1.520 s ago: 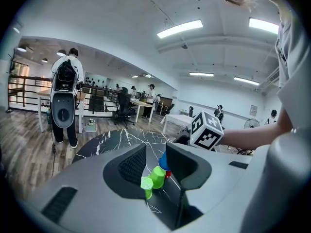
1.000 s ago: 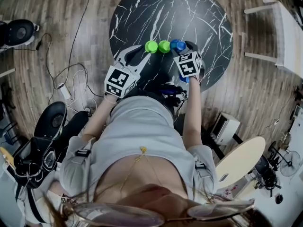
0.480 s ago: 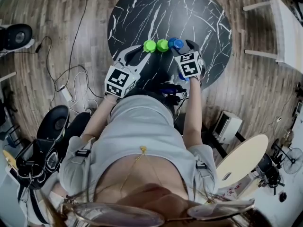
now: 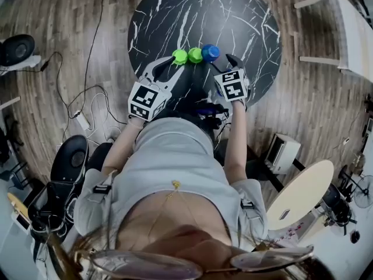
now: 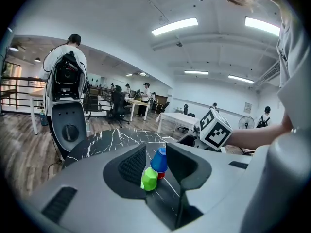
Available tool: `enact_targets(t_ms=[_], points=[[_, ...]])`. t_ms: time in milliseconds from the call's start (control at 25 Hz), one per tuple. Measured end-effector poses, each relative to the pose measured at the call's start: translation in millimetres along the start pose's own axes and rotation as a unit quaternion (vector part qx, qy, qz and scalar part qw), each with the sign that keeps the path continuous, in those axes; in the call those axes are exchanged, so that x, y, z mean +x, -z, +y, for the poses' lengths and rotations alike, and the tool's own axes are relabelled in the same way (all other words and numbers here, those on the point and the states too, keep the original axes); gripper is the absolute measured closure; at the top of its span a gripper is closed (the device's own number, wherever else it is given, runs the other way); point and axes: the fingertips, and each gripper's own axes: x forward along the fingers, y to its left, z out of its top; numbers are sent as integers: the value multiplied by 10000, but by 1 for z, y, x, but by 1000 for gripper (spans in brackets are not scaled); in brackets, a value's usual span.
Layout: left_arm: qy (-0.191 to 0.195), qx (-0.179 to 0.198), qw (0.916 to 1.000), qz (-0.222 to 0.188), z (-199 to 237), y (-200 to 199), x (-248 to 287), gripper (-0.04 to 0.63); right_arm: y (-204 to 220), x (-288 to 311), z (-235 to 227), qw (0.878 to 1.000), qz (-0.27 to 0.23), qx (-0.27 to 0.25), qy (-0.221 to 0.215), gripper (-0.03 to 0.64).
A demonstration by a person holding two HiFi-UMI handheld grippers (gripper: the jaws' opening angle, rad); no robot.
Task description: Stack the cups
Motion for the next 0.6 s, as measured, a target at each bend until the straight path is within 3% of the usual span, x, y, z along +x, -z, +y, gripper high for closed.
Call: enact_targets(t_ms=[600], points=[[202, 105, 9997, 42, -23, 0, 7, 465, 58, -19, 8, 9991, 264, 315, -36, 327]])
